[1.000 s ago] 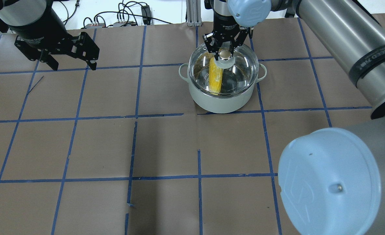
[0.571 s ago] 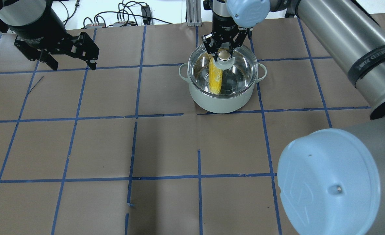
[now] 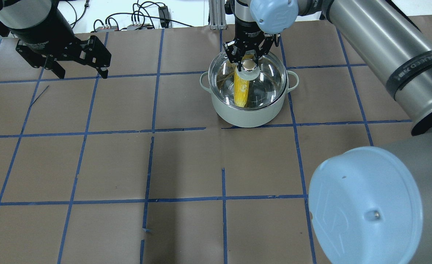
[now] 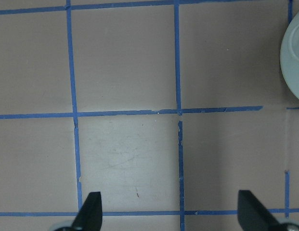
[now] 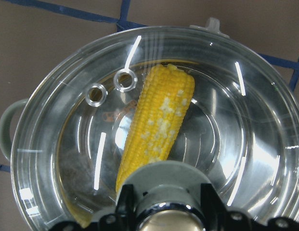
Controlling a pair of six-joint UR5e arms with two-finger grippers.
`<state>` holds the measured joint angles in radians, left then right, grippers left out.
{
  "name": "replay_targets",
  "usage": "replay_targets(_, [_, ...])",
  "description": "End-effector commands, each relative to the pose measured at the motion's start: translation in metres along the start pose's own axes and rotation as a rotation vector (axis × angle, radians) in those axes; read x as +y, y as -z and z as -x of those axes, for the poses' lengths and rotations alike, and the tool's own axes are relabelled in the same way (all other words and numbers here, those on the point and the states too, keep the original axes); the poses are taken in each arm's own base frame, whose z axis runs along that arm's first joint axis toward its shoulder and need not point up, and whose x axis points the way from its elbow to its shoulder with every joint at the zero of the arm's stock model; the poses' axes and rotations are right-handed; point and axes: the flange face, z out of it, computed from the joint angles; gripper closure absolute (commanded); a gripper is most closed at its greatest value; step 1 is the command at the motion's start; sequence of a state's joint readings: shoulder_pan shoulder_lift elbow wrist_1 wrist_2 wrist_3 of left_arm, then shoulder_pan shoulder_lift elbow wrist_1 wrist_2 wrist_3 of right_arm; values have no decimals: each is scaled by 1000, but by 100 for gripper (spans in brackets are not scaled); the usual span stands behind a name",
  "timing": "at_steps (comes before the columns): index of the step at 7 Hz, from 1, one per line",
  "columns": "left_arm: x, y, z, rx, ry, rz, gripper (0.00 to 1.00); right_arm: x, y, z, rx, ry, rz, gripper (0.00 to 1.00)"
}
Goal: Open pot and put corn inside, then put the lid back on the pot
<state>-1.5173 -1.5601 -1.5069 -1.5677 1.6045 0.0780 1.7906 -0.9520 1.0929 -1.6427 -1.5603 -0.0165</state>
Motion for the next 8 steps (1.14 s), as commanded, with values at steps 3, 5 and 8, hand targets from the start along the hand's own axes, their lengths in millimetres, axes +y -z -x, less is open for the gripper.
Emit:
replay_targets(3, [0, 0, 0, 0, -1, -2, 0, -3, 3, -12, 0, -8, -6, 71])
replay_targets(5, [0, 0, 0, 0, -1, -2, 0, -4, 3, -12, -1, -6, -8, 70])
replay_targets(8, [0, 0, 0, 0, -2, -1, 0, -4, 4, -14, -3, -9, -11, 0])
